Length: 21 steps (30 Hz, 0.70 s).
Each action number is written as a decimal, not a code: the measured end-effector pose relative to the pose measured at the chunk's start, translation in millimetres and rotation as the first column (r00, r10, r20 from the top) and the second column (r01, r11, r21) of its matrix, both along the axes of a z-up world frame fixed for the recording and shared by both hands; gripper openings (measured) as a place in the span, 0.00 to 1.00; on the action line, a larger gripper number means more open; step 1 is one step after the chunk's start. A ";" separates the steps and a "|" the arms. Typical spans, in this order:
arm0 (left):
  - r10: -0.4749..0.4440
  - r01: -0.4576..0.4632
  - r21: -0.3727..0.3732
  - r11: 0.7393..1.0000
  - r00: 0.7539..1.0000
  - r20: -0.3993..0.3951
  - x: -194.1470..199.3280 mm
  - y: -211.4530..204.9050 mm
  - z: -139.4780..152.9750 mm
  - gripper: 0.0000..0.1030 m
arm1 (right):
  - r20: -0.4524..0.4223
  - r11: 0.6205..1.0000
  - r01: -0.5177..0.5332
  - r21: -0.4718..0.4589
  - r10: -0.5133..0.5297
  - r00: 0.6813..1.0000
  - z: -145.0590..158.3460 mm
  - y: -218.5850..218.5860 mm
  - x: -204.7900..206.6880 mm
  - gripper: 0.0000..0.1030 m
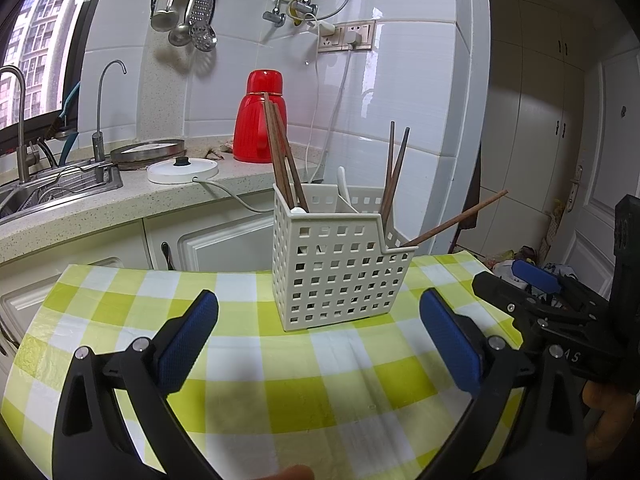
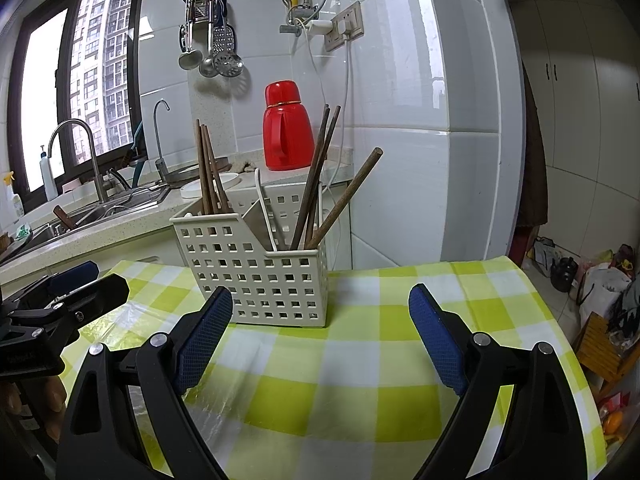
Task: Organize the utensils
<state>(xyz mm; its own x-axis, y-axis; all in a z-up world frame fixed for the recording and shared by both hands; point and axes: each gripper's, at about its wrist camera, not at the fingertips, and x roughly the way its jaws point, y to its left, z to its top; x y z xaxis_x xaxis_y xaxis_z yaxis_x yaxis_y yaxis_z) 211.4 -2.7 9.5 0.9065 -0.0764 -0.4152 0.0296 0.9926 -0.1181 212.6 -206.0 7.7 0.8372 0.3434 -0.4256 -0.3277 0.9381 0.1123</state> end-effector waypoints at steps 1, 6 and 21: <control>0.000 0.000 0.000 1.000 1.000 -0.001 0.0 -0.4 0.1 0.95 | 0.000 1.000 -0.001 0.000 0.001 1.000 0.1 0.5 -0.3 0.82; -0.001 0.001 -0.003 1.000 1.000 -0.001 -0.1 -0.5 -0.4 0.95 | 0.000 1.000 0.001 0.002 -0.001 1.000 0.6 0.0 -0.2 0.82; -0.014 0.014 0.004 1.000 1.000 -0.005 -0.5 -3.7 -1.1 0.95 | -0.001 1.000 -0.002 -0.003 0.002 1.000 0.4 1.3 0.0 0.82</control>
<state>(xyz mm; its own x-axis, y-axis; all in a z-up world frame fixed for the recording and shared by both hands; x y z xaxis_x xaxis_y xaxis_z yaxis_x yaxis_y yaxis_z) 210.8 -6.4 8.4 0.9033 -0.0873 -0.4200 0.0429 0.9925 -0.1141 212.6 -204.7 8.1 0.8358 0.3444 -0.4275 -0.3299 0.9376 0.1104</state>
